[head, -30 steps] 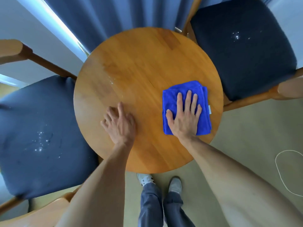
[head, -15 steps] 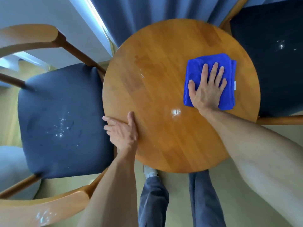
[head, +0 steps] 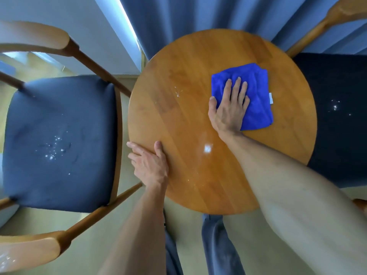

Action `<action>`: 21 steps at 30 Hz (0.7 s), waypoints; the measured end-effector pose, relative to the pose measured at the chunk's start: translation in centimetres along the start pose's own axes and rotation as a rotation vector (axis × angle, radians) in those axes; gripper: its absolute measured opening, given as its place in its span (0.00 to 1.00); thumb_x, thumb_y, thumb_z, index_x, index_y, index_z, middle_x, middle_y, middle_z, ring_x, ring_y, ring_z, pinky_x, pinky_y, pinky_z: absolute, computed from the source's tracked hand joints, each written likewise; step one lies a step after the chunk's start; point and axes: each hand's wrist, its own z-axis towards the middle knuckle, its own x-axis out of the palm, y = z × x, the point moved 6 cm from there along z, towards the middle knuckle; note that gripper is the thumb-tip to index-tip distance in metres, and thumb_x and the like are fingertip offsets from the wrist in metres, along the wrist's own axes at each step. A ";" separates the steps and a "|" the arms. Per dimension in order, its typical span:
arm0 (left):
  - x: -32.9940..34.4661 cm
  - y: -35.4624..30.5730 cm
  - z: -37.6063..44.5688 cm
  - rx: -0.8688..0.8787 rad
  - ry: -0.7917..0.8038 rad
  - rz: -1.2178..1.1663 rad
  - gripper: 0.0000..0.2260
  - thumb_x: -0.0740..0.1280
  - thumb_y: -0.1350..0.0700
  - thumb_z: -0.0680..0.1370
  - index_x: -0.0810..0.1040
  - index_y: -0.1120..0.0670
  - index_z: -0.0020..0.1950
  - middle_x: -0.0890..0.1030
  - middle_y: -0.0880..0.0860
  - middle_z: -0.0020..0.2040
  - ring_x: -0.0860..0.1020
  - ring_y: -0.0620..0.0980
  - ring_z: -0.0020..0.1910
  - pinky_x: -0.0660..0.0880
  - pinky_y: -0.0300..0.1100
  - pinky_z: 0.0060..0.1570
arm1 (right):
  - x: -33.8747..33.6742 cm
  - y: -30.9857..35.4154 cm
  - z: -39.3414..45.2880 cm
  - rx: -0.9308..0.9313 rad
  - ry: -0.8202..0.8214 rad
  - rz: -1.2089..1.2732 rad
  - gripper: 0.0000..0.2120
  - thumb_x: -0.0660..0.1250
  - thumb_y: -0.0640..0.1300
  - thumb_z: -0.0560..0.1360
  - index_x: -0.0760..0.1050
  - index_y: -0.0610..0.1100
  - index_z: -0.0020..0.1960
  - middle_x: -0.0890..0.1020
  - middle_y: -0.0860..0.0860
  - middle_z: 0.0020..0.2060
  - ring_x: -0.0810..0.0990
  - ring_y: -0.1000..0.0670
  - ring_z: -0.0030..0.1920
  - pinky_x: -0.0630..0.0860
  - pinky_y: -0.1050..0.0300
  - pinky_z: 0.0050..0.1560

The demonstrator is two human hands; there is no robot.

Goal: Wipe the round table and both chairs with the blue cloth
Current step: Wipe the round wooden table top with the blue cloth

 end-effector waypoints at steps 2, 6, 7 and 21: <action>-0.1 -0.1 -0.4 0.002 0.002 -0.001 0.39 0.51 0.34 0.80 0.43 0.57 0.80 0.69 0.62 0.62 0.74 0.63 0.57 0.73 0.57 0.53 | 0.0 1.7 0.4 -0.031 -0.016 0.014 0.33 0.52 0.58 0.78 0.59 0.43 0.79 0.58 0.43 0.79 0.53 0.41 0.79 0.58 0.41 0.74; -0.1 0.1 -0.1 0.027 -0.020 -0.026 0.32 0.50 0.41 0.83 0.45 0.56 0.81 0.68 0.61 0.69 0.75 0.64 0.57 0.71 0.56 0.55 | 0.9 6.9 0.1 -0.127 0.021 0.065 0.32 0.51 0.55 0.78 0.59 0.43 0.79 0.57 0.43 0.79 0.53 0.41 0.79 0.57 0.42 0.74; -0.2 0.3 0.1 0.012 -0.035 -0.038 0.30 0.50 0.43 0.84 0.47 0.56 0.81 0.68 0.60 0.70 0.75 0.65 0.58 0.70 0.56 0.57 | 1.2 8.6 -0.3 -0.179 0.037 0.092 0.31 0.52 0.54 0.78 0.61 0.43 0.78 0.59 0.43 0.79 0.54 0.41 0.79 0.58 0.43 0.73; -0.3 3.7 3.2 -0.139 -0.075 -0.608 0.11 0.58 0.54 0.81 0.75 0.47 0.60 0.78 0.52 0.41 0.76 0.52 0.39 0.74 0.44 0.43 | 2.5 13.0 -2.2 -0.321 0.108 0.001 0.29 0.52 0.63 0.77 0.64 0.57 0.76 0.57 0.43 0.79 0.54 0.39 0.78 0.56 0.37 0.73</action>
